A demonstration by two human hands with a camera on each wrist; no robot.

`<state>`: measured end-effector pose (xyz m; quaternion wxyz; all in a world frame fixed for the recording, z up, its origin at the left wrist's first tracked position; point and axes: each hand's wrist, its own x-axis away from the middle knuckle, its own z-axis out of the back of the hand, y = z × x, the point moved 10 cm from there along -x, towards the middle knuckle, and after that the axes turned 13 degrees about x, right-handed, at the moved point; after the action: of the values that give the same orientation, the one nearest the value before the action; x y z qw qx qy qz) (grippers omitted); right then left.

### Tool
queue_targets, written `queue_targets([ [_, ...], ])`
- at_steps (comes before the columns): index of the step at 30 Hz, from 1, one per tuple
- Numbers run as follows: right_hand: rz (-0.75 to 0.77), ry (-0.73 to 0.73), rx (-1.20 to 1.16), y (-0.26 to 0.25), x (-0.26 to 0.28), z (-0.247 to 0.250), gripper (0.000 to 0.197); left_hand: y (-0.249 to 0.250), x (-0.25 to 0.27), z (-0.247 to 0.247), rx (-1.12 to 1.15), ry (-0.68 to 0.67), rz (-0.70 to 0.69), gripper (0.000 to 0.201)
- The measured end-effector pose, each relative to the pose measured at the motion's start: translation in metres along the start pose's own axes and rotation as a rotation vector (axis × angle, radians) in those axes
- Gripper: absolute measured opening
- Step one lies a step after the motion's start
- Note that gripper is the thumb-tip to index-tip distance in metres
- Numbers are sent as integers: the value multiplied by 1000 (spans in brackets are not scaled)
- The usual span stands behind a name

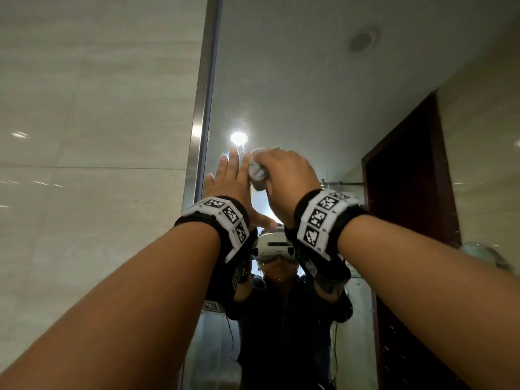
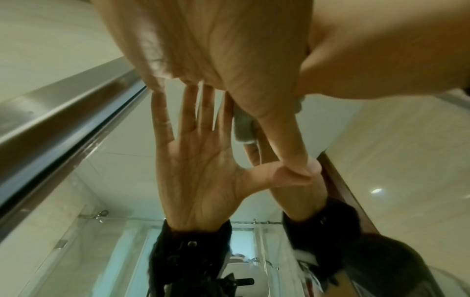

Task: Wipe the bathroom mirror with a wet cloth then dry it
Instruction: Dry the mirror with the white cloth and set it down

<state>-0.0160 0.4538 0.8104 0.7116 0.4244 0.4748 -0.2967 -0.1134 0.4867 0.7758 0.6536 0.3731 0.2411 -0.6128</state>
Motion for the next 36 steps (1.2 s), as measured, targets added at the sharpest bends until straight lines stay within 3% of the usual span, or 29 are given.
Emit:
queue_targets([
  [5, 115, -30, 0, 8, 30, 6, 29, 5, 9, 2, -62, 7, 6, 147],
  [9, -116, -13, -9, 55, -6, 23, 25, 5, 30, 0, -165, 9, -29, 148],
  [12, -165, -1, 14, 57, -12, 23, 23, -3, 44, -11, -143, -32, -11, 146],
  [17, 14, 17, -16, 20, 43, 4, 33, -9, 66, -31, -105, -81, -52, 149],
  [24, 273, -160, 17, -13, 114, -12, 46, -8, 77, -52, -130, -115, -26, 152],
  [26, 162, -192, -34, 6, 92, -6, 36, -9, 76, -52, -128, -111, -20, 153],
  [28, -69, -94, -49, 45, 61, 9, 34, -9, 75, -52, -127, -103, -20, 154],
  [30, -186, -69, 15, 68, 45, 12, 36, -10, 75, -54, -124, -100, -16, 154],
  [33, -172, -114, 74, 53, 56, 3, 36, -11, 75, -54, -121, -103, 2, 154],
  [36, -63, -111, 93, 20, 91, -1, 31, -9, 77, -52, -120, -106, 15, 153],
])
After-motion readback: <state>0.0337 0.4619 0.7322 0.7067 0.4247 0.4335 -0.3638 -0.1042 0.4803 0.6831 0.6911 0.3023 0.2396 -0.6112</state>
